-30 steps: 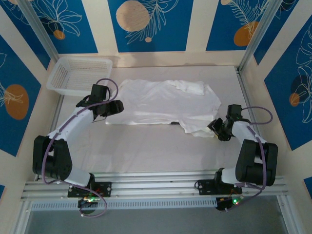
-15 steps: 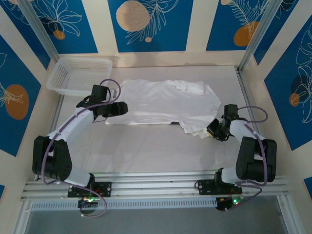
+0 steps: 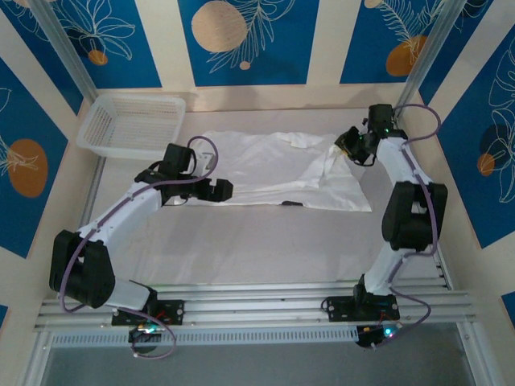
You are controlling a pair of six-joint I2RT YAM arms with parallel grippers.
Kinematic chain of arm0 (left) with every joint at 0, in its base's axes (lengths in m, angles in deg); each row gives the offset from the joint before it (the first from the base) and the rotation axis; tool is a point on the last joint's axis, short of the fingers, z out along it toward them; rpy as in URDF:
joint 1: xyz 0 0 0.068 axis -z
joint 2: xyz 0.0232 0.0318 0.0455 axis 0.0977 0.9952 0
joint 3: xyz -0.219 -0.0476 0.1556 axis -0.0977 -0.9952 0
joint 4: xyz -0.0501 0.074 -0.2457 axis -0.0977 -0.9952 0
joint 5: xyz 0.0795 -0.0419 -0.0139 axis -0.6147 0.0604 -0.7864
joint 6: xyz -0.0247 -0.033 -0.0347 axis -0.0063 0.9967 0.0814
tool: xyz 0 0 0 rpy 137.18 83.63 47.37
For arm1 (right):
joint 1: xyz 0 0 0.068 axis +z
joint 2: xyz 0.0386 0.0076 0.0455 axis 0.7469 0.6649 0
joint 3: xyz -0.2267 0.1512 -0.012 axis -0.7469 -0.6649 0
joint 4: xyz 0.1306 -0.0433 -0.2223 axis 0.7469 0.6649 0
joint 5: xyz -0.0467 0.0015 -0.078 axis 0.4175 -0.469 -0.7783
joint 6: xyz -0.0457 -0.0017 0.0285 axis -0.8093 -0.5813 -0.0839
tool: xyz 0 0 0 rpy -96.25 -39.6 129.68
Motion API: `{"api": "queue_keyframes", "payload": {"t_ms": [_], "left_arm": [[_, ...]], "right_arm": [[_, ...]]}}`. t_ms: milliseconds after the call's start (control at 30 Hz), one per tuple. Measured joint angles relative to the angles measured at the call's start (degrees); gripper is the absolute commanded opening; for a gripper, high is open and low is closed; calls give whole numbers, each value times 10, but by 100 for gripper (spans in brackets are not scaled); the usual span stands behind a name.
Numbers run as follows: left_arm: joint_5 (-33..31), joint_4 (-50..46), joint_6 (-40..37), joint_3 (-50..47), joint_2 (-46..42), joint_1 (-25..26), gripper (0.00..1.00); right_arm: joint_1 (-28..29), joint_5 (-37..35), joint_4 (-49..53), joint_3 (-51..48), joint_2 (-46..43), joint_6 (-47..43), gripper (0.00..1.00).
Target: Fold the inside-out t-shirt
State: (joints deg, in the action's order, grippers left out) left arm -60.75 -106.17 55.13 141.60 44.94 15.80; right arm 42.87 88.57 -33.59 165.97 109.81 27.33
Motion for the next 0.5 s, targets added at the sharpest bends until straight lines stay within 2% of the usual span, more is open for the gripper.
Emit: {"api": "queue_keyframes", "payload": {"t_ms": [67, 167, 200, 233, 267, 300, 333, 367, 500], "left_arm": [[-1, 1, 0, -3, 0, 0, 99], [-6, 0, 2, -12, 0, 0, 96], [-13, 0, 6, -14, 0, 0, 84], [-22, 0, 14, -14, 3, 0, 58], [-32, 0, 24, -13, 8, 0, 29], [-46, 0, 34, -10, 18, 0, 6], [-64, -4, 46, -1, 34, 0, 0], [-83, -7, 56, 11, 54, 0, 0], [-158, -14, 94, 83, 155, -2, 0]], "right_arm": [[-5, -2, 19, 29, 39, -2, 43], [-11, -5, 38, 16, 52, -9, 42], [-14, -7, 34, -5, 42, -11, 40], [-16, -9, 27, -33, 28, -10, 35], [-19, -10, 22, -62, 11, -10, 24], [-22, -11, 17, -100, -11, -9, 12], [-28, -11, 7, -139, -32, -4, 4], [-35, -10, 1, -167, -46, -1, 0], [-84, -11, -14, -242, -58, 6, 0]]}}
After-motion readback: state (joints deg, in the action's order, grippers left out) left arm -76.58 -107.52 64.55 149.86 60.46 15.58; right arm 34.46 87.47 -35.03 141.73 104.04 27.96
